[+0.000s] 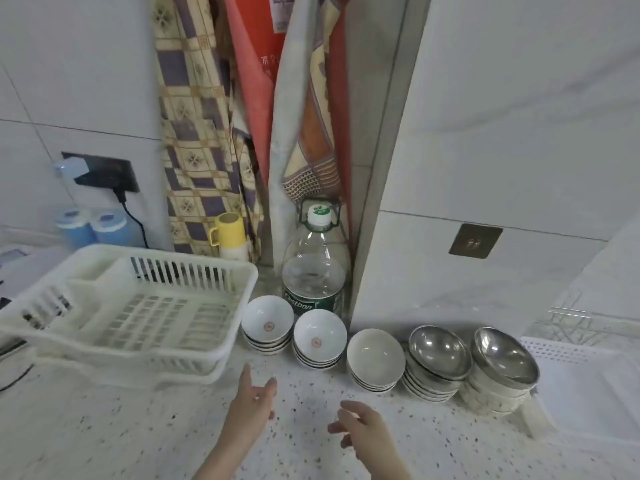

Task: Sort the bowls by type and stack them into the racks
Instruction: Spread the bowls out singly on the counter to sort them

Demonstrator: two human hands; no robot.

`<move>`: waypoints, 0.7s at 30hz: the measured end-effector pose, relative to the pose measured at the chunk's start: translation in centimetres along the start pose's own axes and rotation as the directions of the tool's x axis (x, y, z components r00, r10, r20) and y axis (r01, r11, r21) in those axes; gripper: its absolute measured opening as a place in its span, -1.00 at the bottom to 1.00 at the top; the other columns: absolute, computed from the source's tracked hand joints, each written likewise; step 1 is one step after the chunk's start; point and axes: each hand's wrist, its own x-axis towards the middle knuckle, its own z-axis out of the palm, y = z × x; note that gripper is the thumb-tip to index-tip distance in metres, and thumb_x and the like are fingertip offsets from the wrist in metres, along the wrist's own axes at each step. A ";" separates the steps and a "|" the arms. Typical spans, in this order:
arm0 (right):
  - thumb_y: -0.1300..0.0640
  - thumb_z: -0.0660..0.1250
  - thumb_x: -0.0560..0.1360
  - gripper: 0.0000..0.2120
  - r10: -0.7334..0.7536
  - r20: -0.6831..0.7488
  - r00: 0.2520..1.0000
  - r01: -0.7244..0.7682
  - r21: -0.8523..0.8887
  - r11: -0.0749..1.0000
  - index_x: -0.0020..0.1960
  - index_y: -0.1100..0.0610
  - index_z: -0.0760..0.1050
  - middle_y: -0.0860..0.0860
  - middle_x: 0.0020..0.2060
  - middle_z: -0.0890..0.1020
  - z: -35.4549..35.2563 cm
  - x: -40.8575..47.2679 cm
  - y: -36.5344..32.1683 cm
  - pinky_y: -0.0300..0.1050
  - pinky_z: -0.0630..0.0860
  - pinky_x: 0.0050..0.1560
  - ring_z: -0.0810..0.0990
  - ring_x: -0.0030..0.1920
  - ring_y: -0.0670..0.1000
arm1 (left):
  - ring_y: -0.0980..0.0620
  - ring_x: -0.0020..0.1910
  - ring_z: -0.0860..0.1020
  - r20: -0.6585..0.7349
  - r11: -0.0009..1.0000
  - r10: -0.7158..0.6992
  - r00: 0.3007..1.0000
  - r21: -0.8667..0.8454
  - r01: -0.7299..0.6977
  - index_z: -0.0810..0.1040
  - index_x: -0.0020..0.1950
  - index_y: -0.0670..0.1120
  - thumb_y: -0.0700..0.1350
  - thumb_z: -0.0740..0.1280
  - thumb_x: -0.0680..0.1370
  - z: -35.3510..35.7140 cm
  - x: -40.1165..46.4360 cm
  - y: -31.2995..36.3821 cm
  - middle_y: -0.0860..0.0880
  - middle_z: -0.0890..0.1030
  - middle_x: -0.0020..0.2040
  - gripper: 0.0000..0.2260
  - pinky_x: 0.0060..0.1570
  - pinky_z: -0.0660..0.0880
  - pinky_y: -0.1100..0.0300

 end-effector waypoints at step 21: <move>0.01 0.15 0.63 -0.76 0.000 -0.408 0.913 0.047 0.105 0.993 0.20 0.12 0.40 -0.07 -0.19 0.69 9.6 8.3 -3.2 -0.08 0.38 -0.02 0.55 0.04 0.03 | 0.08 -0.66 0.35 -0.017 0.953 0.041 0.999 -0.299 -0.044 0.07 0.48 0.35 0.10 0.33 0.58 -1.1 8.8 1.5 -0.05 0.71 -0.25 -0.42 -0.65 0.26 0.30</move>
